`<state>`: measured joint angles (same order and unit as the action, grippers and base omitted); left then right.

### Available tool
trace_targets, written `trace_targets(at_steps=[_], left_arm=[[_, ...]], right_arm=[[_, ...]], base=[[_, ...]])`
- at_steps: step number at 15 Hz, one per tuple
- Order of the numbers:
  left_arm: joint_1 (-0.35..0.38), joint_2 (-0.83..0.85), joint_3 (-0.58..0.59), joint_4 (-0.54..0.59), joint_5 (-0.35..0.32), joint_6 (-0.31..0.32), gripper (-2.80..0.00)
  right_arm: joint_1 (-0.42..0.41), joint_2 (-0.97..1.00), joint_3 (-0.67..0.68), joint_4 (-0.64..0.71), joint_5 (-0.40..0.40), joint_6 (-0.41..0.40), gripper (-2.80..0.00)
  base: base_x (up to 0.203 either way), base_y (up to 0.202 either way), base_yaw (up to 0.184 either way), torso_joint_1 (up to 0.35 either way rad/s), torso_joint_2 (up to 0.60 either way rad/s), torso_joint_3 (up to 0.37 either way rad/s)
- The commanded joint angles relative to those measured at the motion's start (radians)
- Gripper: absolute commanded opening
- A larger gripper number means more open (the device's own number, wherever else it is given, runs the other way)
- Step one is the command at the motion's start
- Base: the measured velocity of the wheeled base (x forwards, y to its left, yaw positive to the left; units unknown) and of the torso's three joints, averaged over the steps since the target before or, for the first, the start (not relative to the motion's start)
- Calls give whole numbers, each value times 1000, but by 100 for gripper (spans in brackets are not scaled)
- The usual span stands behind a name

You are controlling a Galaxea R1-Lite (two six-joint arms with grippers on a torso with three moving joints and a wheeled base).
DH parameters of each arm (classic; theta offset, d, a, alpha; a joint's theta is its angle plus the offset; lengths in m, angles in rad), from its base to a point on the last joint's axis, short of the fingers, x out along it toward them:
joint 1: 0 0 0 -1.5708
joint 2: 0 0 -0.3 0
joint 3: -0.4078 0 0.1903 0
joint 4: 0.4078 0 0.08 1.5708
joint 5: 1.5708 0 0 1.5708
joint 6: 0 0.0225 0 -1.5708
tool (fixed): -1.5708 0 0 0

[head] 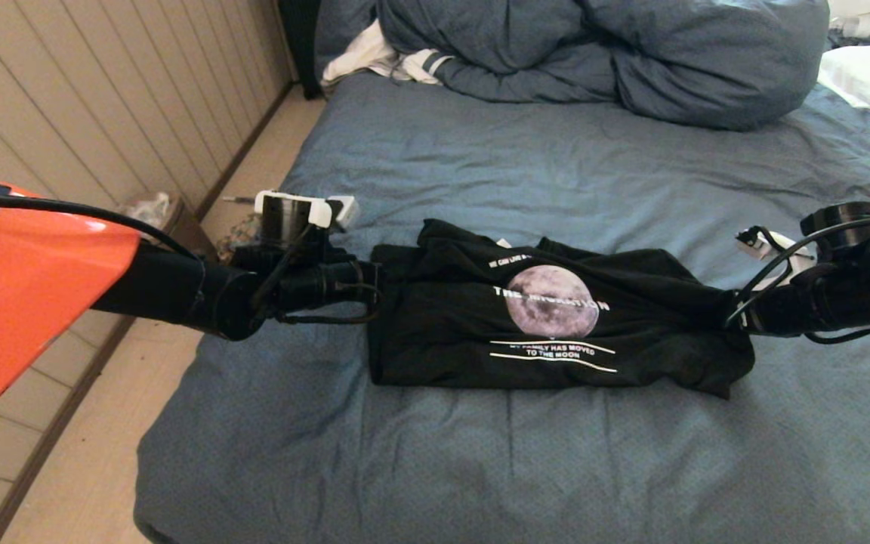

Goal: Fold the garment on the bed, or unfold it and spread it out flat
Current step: Fold the black T-shirt

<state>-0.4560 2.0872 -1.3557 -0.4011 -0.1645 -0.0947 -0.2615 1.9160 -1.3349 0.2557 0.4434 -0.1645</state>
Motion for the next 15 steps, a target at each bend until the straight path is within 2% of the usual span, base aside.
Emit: trace_targets(at_steps=[1,4,8,12,15], left_arm=[[0,-26,-47,2,0,-3,-280],[-11,-7,-206,91,4,-26,-280],[-91,151,-449,218,8,-79,-280],[-195,196,-511,248,10,-100,-280],[-216,201,-523,251,12,-98,-280]], right_arm=[[9,2,5,2,5,0,-280],[27,0,7,2,6,2,-280],[71,-1,10,3,6,5,-280],[80,3,10,2,5,5,-280],[80,12,10,2,5,4,-280]], base=[[0,0,0,0,0,0],[0,0,0,0,0,0],[0,0,0,0,0,0],[0,0,0,0,0,0],[0,0,0,0,0,0]])
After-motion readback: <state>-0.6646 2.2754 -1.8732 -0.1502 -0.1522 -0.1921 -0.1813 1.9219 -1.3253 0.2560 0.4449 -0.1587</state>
